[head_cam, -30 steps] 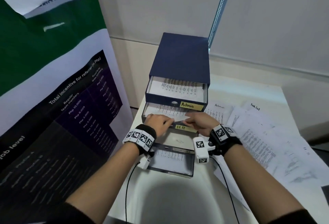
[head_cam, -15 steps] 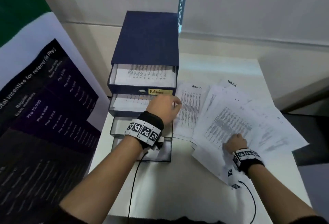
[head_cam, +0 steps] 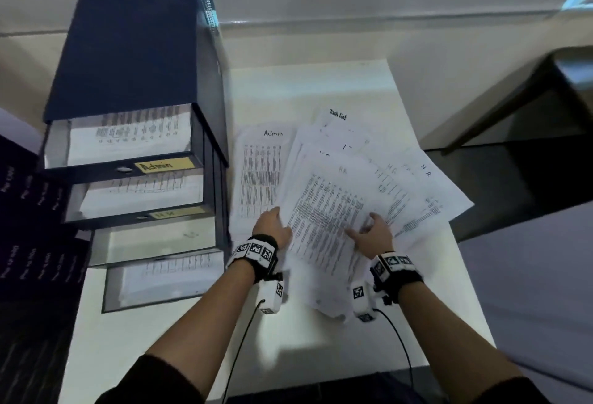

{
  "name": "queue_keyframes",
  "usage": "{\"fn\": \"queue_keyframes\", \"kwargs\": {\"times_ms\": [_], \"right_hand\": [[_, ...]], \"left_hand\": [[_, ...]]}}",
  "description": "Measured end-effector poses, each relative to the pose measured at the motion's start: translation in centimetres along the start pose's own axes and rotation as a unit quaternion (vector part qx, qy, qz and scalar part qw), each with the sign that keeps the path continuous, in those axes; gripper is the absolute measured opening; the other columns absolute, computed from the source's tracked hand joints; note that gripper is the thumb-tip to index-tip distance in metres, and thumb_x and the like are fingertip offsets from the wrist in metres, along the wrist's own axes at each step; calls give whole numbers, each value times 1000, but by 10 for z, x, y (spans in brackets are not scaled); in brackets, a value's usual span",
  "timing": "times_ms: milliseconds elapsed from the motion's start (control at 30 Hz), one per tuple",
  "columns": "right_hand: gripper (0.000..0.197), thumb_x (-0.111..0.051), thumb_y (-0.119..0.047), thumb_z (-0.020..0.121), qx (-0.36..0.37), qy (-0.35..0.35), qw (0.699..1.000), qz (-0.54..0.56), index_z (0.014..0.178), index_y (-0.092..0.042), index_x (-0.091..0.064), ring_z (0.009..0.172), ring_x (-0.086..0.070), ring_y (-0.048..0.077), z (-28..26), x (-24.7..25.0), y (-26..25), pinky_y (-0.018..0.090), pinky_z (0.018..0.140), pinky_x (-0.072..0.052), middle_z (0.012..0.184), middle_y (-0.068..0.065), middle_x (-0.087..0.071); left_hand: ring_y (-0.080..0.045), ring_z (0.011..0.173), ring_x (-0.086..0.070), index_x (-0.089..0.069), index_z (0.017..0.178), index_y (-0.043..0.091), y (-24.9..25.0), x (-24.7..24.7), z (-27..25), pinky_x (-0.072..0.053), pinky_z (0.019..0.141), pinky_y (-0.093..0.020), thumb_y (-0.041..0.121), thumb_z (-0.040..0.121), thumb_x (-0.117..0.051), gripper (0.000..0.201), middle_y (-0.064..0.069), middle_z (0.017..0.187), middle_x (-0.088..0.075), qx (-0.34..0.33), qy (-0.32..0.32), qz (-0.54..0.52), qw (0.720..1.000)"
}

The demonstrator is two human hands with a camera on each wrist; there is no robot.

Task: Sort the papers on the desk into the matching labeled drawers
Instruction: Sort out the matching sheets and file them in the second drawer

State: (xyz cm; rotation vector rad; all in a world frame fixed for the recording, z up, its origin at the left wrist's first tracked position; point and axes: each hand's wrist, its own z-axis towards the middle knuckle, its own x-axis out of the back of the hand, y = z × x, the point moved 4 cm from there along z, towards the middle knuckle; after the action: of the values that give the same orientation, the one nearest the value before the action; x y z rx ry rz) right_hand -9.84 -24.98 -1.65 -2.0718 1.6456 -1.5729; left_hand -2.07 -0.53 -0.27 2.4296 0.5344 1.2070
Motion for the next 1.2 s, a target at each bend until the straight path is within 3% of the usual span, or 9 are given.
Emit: {"fn": "queue_keyframes", "kwargs": {"times_ms": [100,267,433,600,700,800,1000,1133,1200], "right_hand": [[86,-82,-31,78,-25,-11,995,93,144,-6,-33,113,-60,31,7,4,-12,39,96,-51,132,16,-57],[21,-72,-16,87,-6,10,990,140,102,-2,-70,76,-62,18,26,33,-12,19,57,-45,95,8,-71],[22,-65,-16,88,-21,172,975,137,100,2,-68,82,-62,30,62,121,43,30,70,-39,90,21,-67],[30,-68,-14,91,-46,71,961,263,116,2,-63,100,-63,27,70,149,84,42,93,-51,114,15,-66],[36,-79,-20,79,-73,-2,971,229,104,3,-65,93,-68,40,74,126,105,59,87,-54,105,26,-69],[28,-74,-4,81,-58,-59,981,177,107,4,-67,84,-69,31,55,99,90,48,81,-58,99,20,-71],[31,-75,-12,82,-49,-81,993,77,112,-10,-66,88,-64,21,34,61,64,29,81,-54,103,4,-68],[29,-71,-4,82,-17,-71,997,27,110,-5,-64,75,-60,17,26,50,51,13,54,-44,97,4,-65],[31,-71,-3,81,-7,-65,998,15,111,-4,-63,77,-60,18,27,45,48,12,51,-41,98,6,-65]], "left_hand": [[-29,128,-49,-36,147,9,14,-7,3,-39,105,-34,24,93,-62,61,-14,142,-49,-12,43,-18,999],[-28,128,-45,-40,143,19,20,-3,4,-40,107,-39,34,94,-60,55,-12,140,-39,-15,133,-39,990],[-25,123,-47,-50,138,17,16,-6,10,-40,106,-35,29,91,-65,52,-8,134,-48,-43,153,56,986],[-28,121,-51,-43,143,15,27,-31,15,-46,103,-42,45,80,-75,77,-9,131,-48,-7,87,61,994],[-31,125,-48,-41,140,15,29,-42,19,-45,104,-41,44,71,-83,86,-12,136,-44,43,73,74,994],[-30,118,-56,-46,136,15,31,-47,23,-49,98,-38,34,70,-86,79,-11,129,-57,57,81,14,995],[-27,122,-46,-73,97,10,27,-37,24,-44,100,-35,21,73,-82,28,-9,136,-47,1,187,13,982],[-27,121,-54,-75,92,9,24,-39,21,-43,101,-31,14,78,-77,15,-10,136,-55,-37,194,12,980],[-29,121,-55,-76,90,6,25,-40,18,-46,100,-32,10,79,-76,12,-12,133,-58,-74,210,26,975]]}}
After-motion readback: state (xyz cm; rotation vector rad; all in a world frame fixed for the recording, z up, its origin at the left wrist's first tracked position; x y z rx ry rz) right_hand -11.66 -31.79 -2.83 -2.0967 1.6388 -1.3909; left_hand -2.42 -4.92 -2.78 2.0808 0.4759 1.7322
